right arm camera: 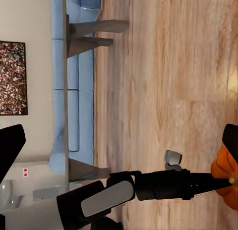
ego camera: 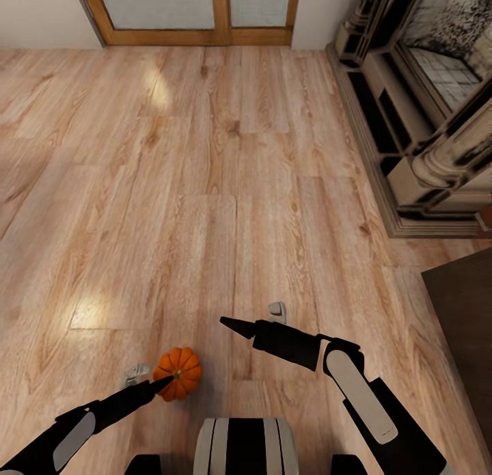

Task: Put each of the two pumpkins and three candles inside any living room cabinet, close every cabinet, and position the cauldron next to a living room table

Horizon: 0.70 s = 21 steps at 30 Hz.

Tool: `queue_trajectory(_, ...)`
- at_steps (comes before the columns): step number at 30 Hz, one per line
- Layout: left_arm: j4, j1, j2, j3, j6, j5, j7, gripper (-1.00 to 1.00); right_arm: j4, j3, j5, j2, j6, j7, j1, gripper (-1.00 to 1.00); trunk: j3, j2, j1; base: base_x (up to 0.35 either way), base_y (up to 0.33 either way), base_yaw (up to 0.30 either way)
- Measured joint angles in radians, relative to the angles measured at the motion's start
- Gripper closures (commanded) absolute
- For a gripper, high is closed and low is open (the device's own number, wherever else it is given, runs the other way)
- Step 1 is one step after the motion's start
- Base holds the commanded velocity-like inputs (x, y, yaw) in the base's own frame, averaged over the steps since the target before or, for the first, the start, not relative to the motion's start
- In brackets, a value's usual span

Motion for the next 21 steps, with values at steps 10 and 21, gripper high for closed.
queue_trajectory(10,-0.024,0.000,0.060,0.024,0.008,0.020,-0.003,1.00,0.000,-0.001,0.002,0.000,-0.003,0.001,0.000,-1.00,0.039,0.002,-0.005,0.000,0.000,0.000)
queue_trajectory(21,-0.129,0.007,0.182,0.160,0.277,0.035,-0.097,1.00,0.010,-0.036,0.008,0.000,-0.006,0.002,-0.001,-1.00,0.081,0.005,-0.009,0.000,0.000,0.000)
